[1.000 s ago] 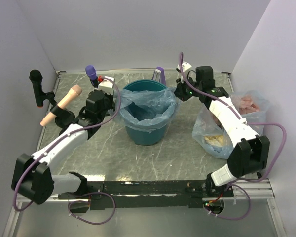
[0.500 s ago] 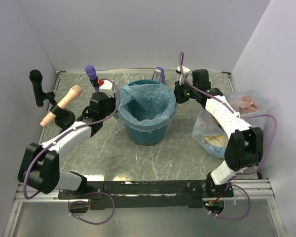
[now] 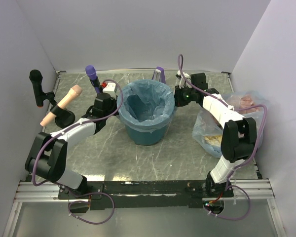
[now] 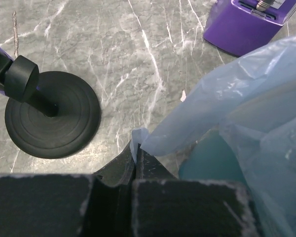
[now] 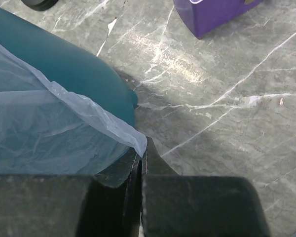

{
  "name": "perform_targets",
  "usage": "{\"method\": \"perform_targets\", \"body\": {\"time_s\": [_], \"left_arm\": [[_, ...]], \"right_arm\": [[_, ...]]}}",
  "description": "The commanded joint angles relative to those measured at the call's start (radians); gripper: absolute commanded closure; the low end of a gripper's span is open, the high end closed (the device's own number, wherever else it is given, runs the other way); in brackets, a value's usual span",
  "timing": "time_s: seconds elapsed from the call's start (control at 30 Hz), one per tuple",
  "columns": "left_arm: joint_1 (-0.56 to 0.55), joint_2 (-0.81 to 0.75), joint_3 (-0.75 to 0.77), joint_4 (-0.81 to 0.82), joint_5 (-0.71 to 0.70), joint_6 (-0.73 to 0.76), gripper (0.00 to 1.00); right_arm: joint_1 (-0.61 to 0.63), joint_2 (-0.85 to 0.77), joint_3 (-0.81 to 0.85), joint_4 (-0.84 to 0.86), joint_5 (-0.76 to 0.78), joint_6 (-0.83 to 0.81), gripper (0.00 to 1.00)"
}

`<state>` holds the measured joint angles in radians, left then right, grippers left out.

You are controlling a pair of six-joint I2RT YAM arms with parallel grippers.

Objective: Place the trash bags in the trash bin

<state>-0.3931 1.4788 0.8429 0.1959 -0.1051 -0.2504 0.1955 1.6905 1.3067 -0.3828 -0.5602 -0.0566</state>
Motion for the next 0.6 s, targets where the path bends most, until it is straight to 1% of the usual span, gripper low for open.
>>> {"method": "perform_targets", "body": {"time_s": [0.0, 0.13, 0.27, 0.3, 0.37, 0.4, 0.47, 0.57], "left_arm": [[0.005, -0.031, 0.032, -0.035, -0.013, -0.004, 0.99], [0.014, -0.066, -0.013, -0.064, -0.013, 0.013, 0.99], [0.017, -0.103, -0.056, -0.078, 0.028, 0.004, 0.99], [0.017, -0.113, -0.065, -0.070, 0.042, 0.003, 0.99], [0.017, -0.133, -0.068, -0.064, 0.085, 0.017, 0.99], [0.019, -0.140, -0.062, -0.065, 0.109, 0.029, 0.99], [0.020, -0.150, -0.045, -0.082, 0.159, 0.065, 0.91], [0.022, -0.192, -0.031, -0.114, 0.194, 0.114, 0.75]], "right_arm": [[-0.013, -0.003, 0.012, -0.001, 0.005, 0.001, 1.00], [-0.011, -0.015, -0.018, -0.011, 0.048, -0.006, 1.00], [-0.024, -0.028, -0.047, -0.011, 0.010, 0.012, 1.00], [-0.024, -0.034, -0.049, -0.008, -0.006, 0.017, 0.95], [-0.024, -0.041, -0.044, -0.008, -0.049, 0.024, 0.87], [-0.024, -0.049, -0.038, -0.016, -0.072, 0.024, 0.80], [-0.024, -0.074, -0.031, -0.028, -0.092, 0.021, 0.68], [-0.027, -0.129, -0.018, -0.059, -0.076, 0.012, 0.54]]}}
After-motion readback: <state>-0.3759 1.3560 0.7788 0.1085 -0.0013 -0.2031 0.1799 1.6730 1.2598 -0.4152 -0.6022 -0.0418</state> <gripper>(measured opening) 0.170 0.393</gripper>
